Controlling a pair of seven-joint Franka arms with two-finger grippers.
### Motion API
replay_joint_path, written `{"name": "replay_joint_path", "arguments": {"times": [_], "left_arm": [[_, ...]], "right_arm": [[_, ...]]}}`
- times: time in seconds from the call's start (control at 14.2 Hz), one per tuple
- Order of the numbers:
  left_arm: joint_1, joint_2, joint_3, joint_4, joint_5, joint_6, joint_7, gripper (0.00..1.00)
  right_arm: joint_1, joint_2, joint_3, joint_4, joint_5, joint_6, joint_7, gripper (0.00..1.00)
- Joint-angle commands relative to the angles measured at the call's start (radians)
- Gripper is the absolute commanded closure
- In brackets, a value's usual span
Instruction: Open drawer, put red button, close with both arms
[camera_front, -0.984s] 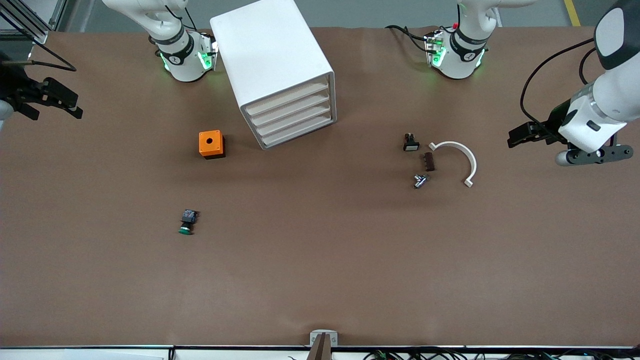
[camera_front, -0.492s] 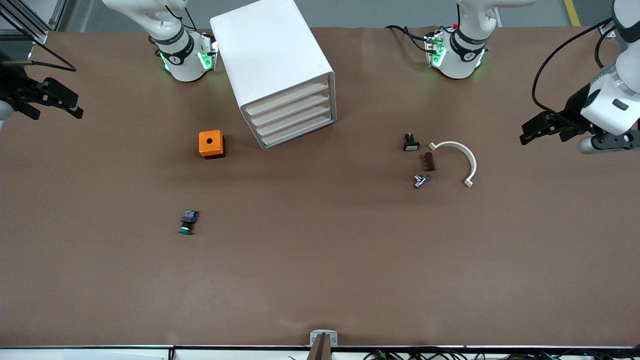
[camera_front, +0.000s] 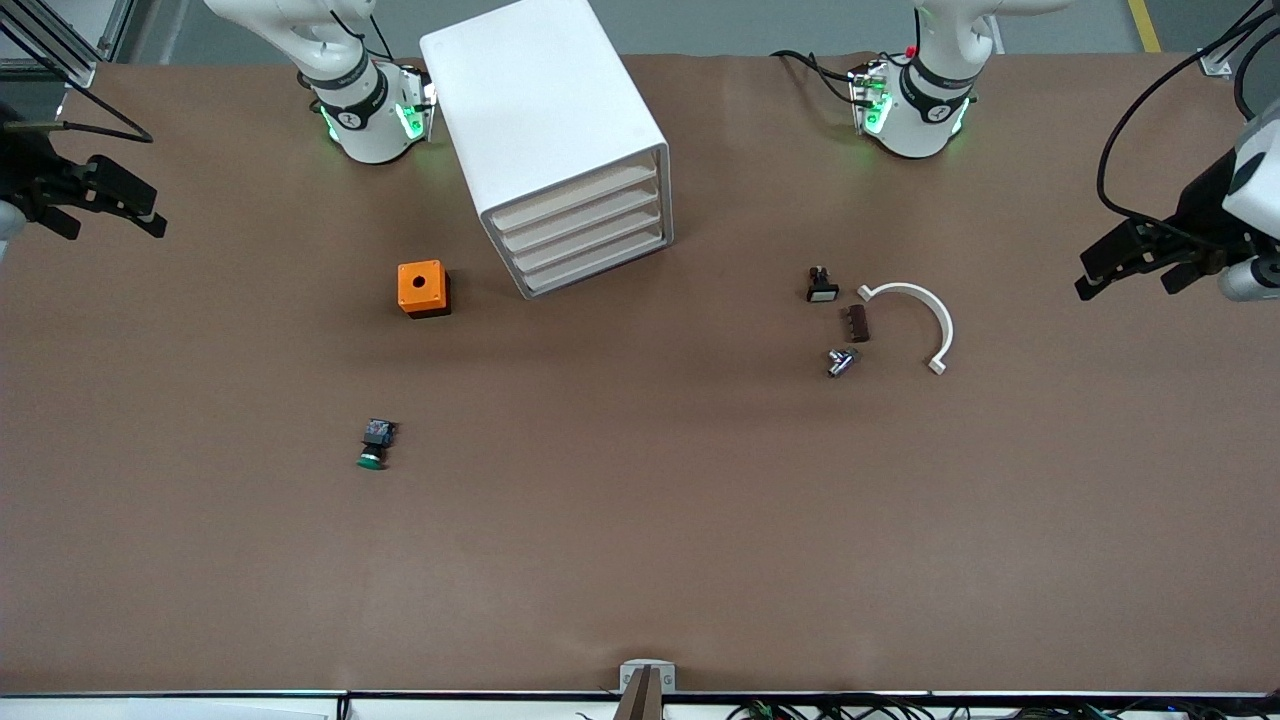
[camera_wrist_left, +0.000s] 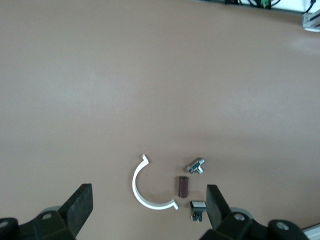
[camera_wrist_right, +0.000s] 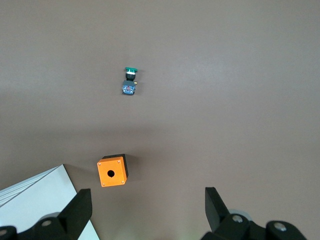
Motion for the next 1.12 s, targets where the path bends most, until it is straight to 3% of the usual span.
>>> {"name": "replay_joint_path", "arguments": {"times": [0.0, 0.7, 0.91, 1.05], "left_arm": [[0.006, 0.068, -0.007, 0.104, 0.023, -0.006, 0.015, 0.0], [0.005, 0.073, -0.009, 0.099, 0.035, -0.071, 0.015, 0.0], [0.006, 0.053, -0.013, 0.093, 0.035, -0.141, 0.009, 0.0], [0.006, 0.01, -0.015, 0.04, 0.035, -0.131, 0.009, 0.0]], "right_arm": [[-0.005, -0.028, 0.003, -0.024, 0.0, 0.001, 0.008, 0.0], [-0.007, -0.028, 0.003, -0.026, -0.031, 0.003, 0.009, 0.0], [-0.007, -0.028, 0.003, -0.026, -0.031, 0.003, 0.009, 0.0], [-0.007, -0.028, 0.003, -0.026, -0.031, 0.004, 0.009, 0.0]]}}
